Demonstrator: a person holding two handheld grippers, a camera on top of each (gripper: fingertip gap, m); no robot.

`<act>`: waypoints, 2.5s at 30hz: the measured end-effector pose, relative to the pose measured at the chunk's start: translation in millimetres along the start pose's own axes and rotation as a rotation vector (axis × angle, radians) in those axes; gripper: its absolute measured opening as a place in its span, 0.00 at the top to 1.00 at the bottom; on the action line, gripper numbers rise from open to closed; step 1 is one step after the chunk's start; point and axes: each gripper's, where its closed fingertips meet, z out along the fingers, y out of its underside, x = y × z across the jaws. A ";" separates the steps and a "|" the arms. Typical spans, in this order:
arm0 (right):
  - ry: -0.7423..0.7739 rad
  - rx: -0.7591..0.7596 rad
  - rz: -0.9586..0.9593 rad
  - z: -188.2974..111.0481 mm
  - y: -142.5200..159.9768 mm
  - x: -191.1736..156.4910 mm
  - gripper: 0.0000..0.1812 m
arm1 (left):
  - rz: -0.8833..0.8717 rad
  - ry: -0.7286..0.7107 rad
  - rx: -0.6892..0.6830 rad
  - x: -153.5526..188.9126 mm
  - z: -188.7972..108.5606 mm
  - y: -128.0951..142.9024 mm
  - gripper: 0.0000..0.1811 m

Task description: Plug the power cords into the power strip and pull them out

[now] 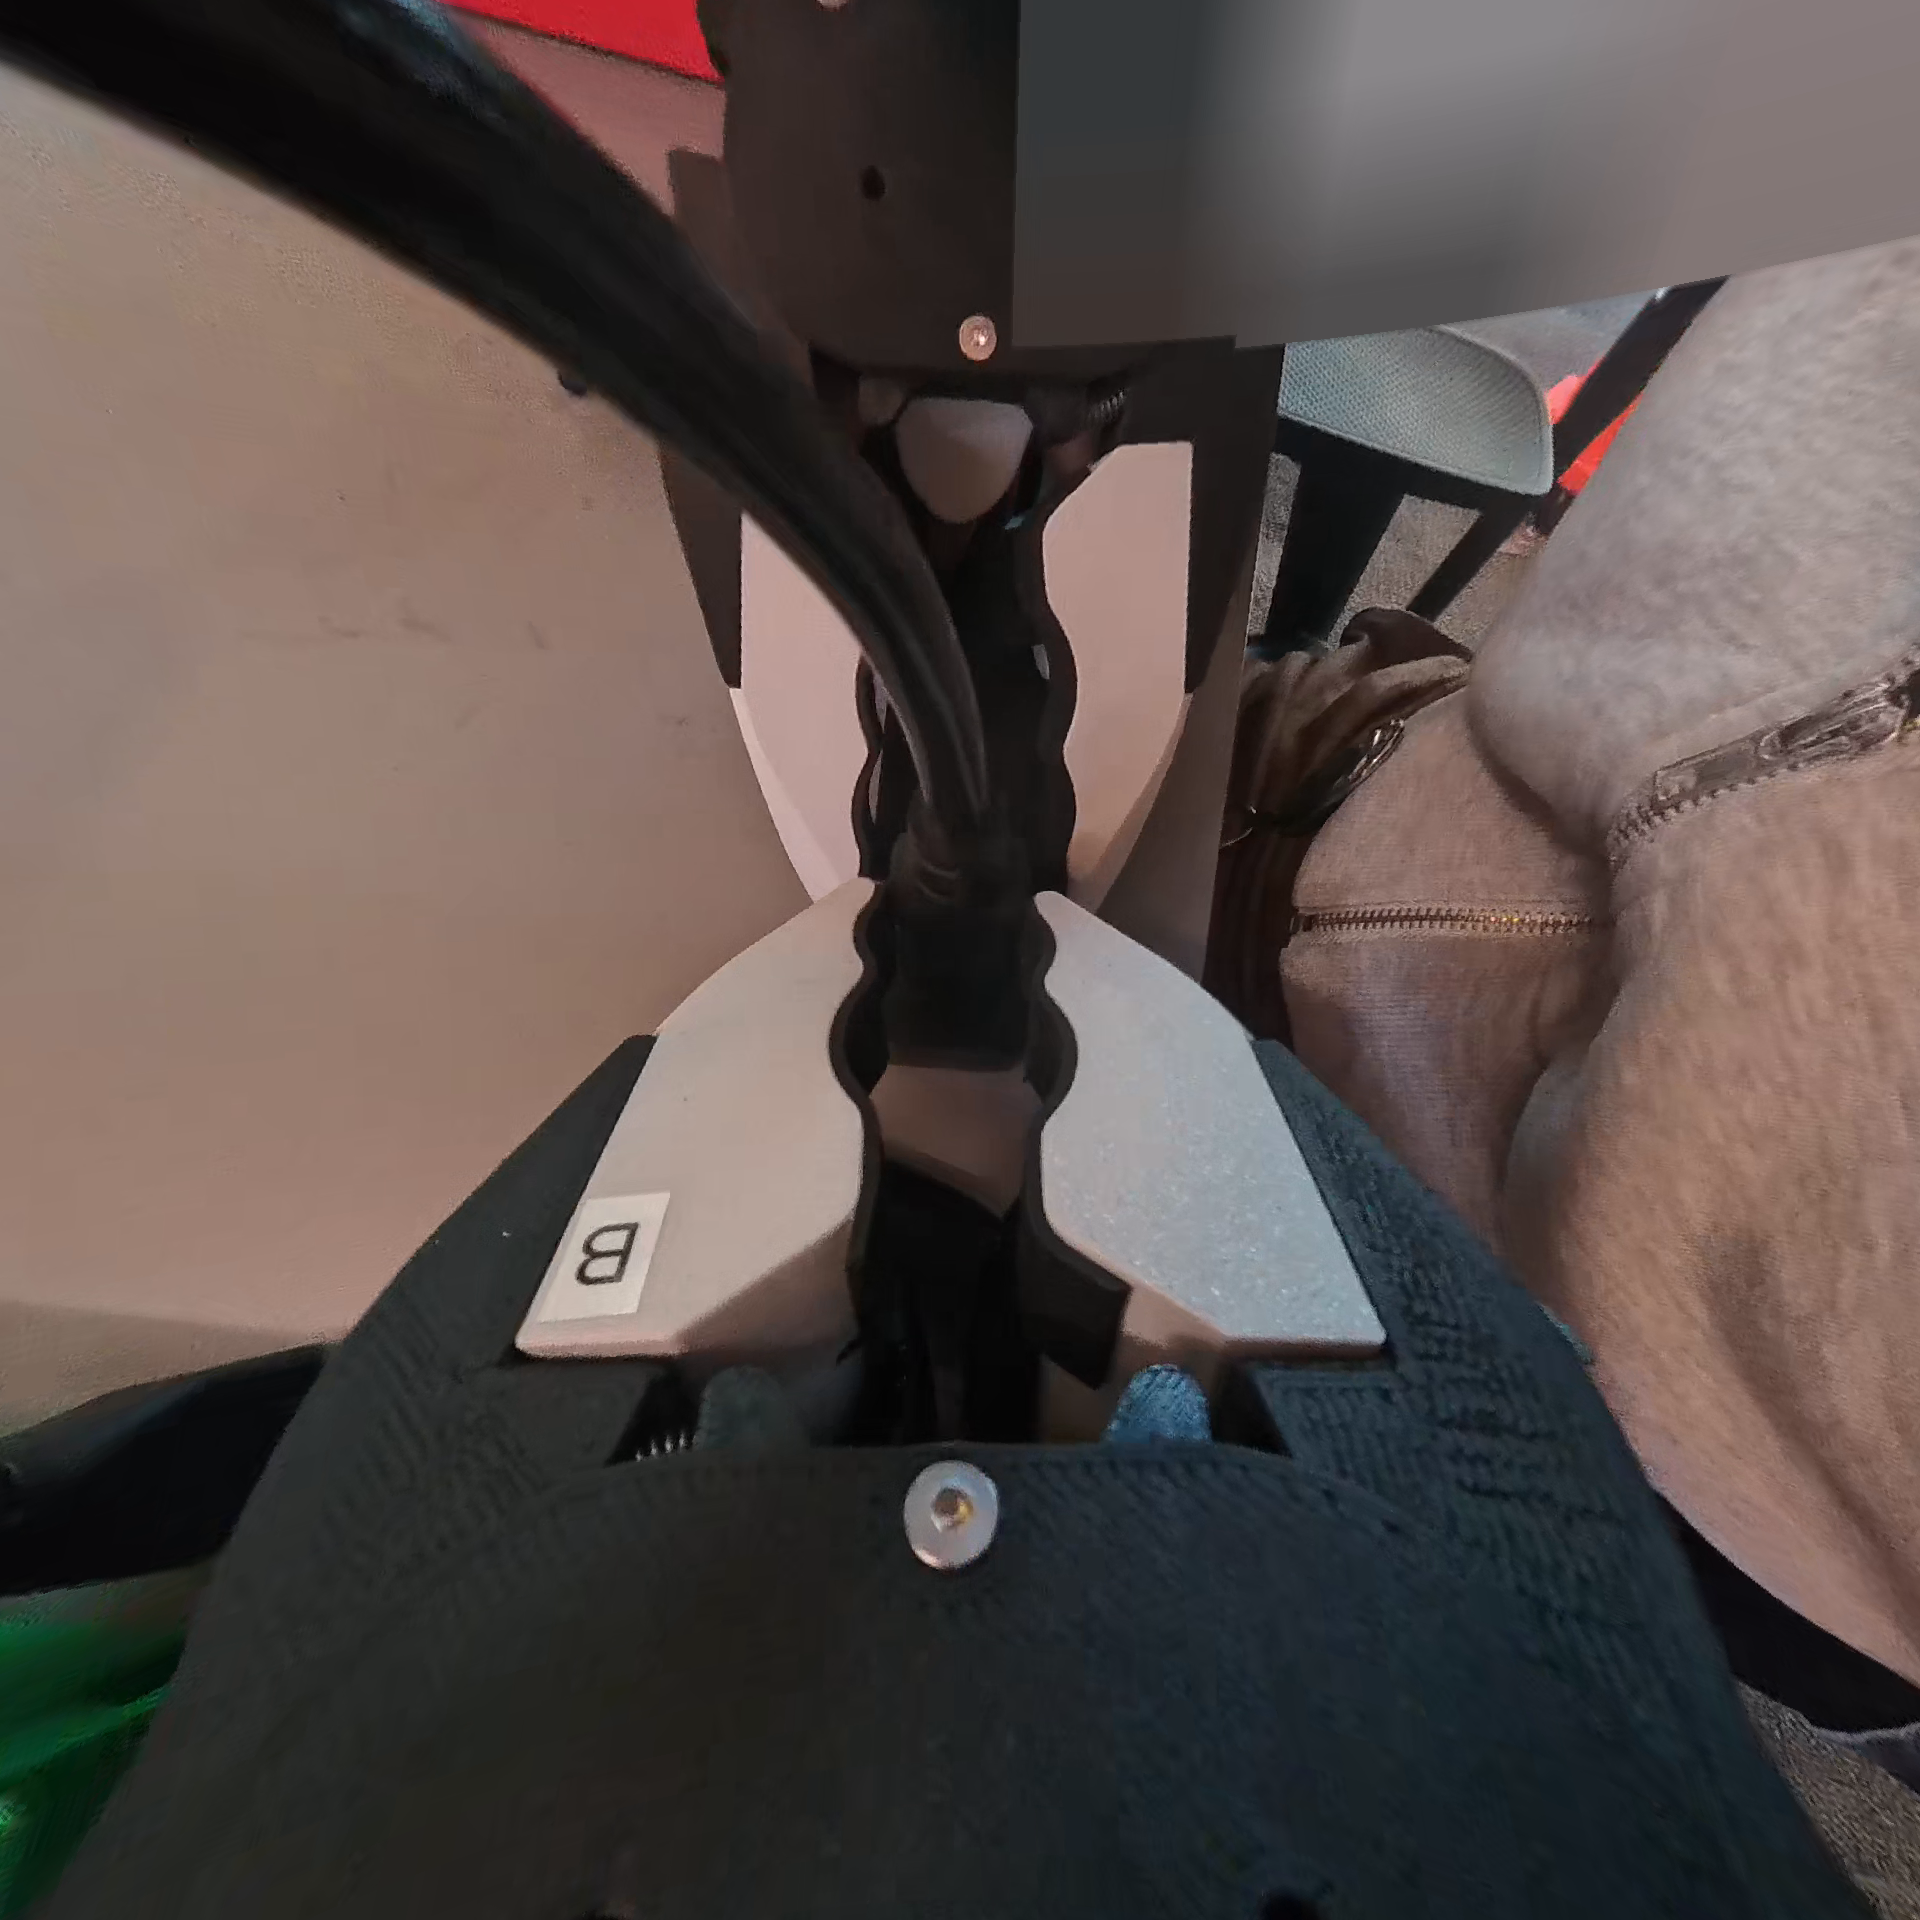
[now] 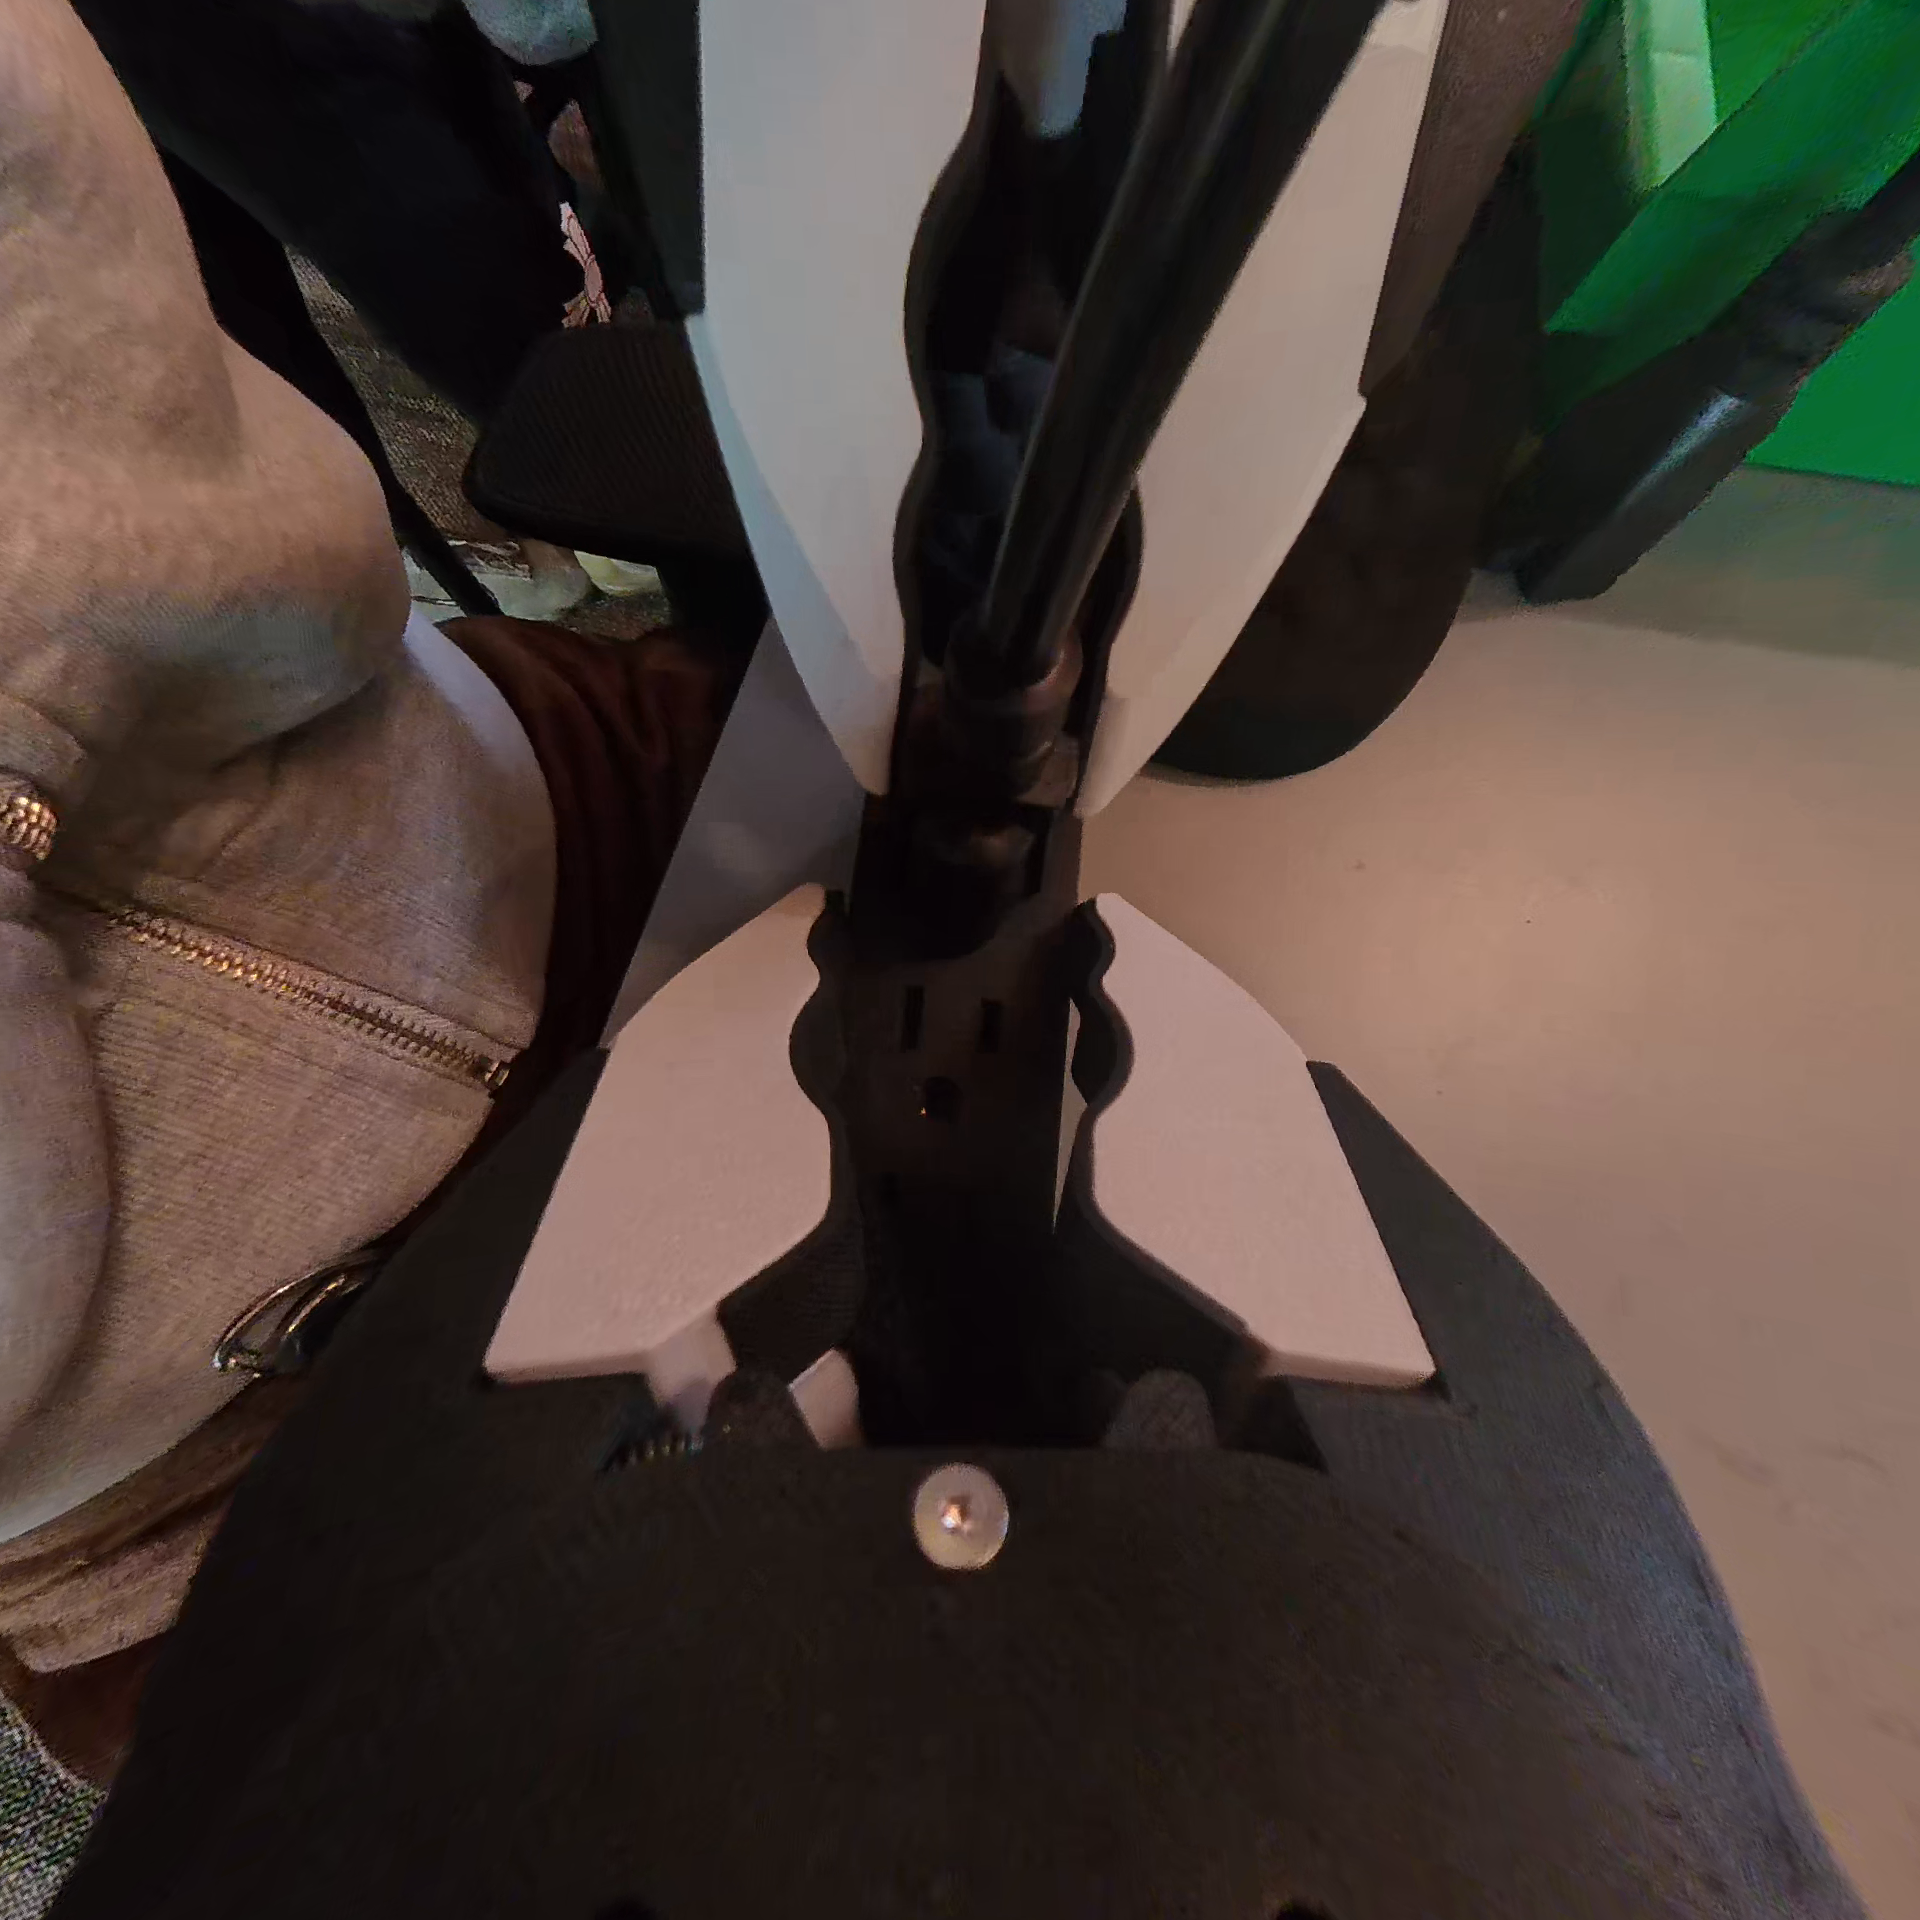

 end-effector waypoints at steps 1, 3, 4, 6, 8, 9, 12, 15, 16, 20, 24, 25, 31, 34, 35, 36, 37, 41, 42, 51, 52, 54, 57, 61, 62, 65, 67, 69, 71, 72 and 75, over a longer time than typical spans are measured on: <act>-0.002 -0.002 -0.001 0.1 0.0 0.0 0.75 | 0.010 -0.001 0.001 0.1 0.1 -0.4 0.88; -0.010 -0.009 -0.003 0.0 0.5 0.0 0.75 | 0.064 -0.012 -0.026 0.3 2.5 -3.0 0.88; -0.013 -0.010 -0.003 -0.8 1.3 0.0 0.75 | 0.091 -0.024 -0.054 -0.3 3.6 -3.9 0.88; -0.012 -0.011 -0.002 -2.6 2.9 0.0 0.75 | 0.096 -0.025 -0.066 -0.3 5.5 -4.9 0.87; -0.005 -0.009 -0.001 -2.9 3.2 0.2 0.75 | 0.047 -0.008 -0.021 -0.4 4.4 -4.0 0.88; -0.003 -0.004 0.002 -2.7 2.7 0.5 0.75 | 0.032 -0.011 0.002 -1.0 2.1 -2.8 0.88; -0.008 -0.005 -0.002 -1.1 1.4 -0.2 0.75 | -0.006 -0.013 0.070 0.2 -0.2 -1.9 0.88; -0.011 -0.011 -0.005 -1.9 2.2 0.3 0.75 | 0.013 -0.018 0.086 -0.1 3.4 -5.8 0.88; -0.016 -0.013 -0.006 -3.0 3.3 0.2 0.75 | 0.016 -0.026 0.080 -0.3 5.2 -7.0 0.88; -0.013 -0.011 -0.006 -4.1 4.0 0.1 0.75 | -0.008 -0.024 0.091 -0.1 5.7 -7.1 0.88; -0.016 -0.004 -0.011 -3.5 3.0 -1.5 0.75 | 0.020 -0.041 0.135 1.8 2.4 -5.5 0.88; -0.021 -0.005 -0.012 -3.4 2.8 -1.8 0.75 | 0.019 -0.033 0.124 2.5 2.6 -5.1 0.88; -0.031 -0.002 -0.015 -4.1 2.6 -2.8 0.76 | 0.003 0.003 0.058 4.0 11.1 1.9 0.78; -0.033 -0.002 -0.009 -4.2 2.6 -2.6 0.76 | 0.006 -0.018 -0.028 0.8 19.4 10.8 0.82; -0.030 -0.001 -0.007 -4.3 2.5 -2.2 0.76 | 0.013 -0.017 -0.023 1.3 19.2 10.2 0.83; -0.028 -0.001 -0.007 -4.2 2.5 -1.9 0.76 | 0.023 -0.009 -0.013 3.3 18.9 9.3 0.86; -0.027 -0.002 -0.009 -4.2 2.6 -1.8 0.76 | 0.031 -0.020 -0.010 3.1 18.8 9.3 0.86; -0.030 0.026 -0.007 -5.3 0.2 -1.6 0.75 | 0.061 -0.061 0.036 3.0 15.5 5.5 0.86; -0.030 0.042 0.002 -6.2 -1.3 -0.7 0.75 | 0.047 -0.058 0.061 2.1 13.9 3.5 0.87; -0.026 -0.016 -0.010 -4.1 2.8 -0.6 0.75 | 0.115 -0.059 -0.016 2.6 18.6 7.2 0.86; -0.023 -0.011 -0.011 -4.3 2.7 -0.4 0.75 | 0.102 -0.063 -0.010 2.5 18.3 7.4 0.86; -0.021 0.000 -0.007 -4.2 1.9 -0.2 0.75 | 0.074 -0.060 0.014 2.3 16.1 8.2 0.86; -0.022 0.005 -0.007 -3.7 1.0 -0.1 0.75 | 0.058 -0.048 0.021 2.3 14.4 9.0 0.86; -0.028 -0.015 -0.015 -4.0 2.8 0.7 0.75 | 0.103 -0.056 -0.011 1.9 17.6 7.2 0.87; -0.032 -0.017 -0.015 -5.1 3.7 0.5 0.75 | 0.123 -0.069 -0.028 1.9 19.0 6.0 0.87; -0.022 -0.015 -0.013 -6.5 5.0 0.4 0.75 | 0.093 -0.064 -0.002 2.1 20.1 4.9 0.87; -0.022 0.001 -0.009 -5.9 2.9 0.3 0.75 | 0.068 -0.053 0.023 2.6 16.8 5.8 0.87; -0.027 0.018 -0.002 -5.5 0.2 -0.4 0.75 | 0.040 -0.038 0.051 3.3 13.5 5.7 0.87; -0.027 0.009 -0.007 -4.7 0.7 -0.8 0.75 | 0.051 -0.043 0.044 3.9 13.8 7.1 0.87; -0.022 -0.006 -0.014 -4.2 1.9 -0.7 0.75 | 0.060 -0.044 0.031 3.7 15.2 8.1 0.86; -0.037 -0.018 -0.016 -5.3 3.8 -1.1 0.75 | 0.134 -0.071 -0.003 4.2 18.9 5.6 0.87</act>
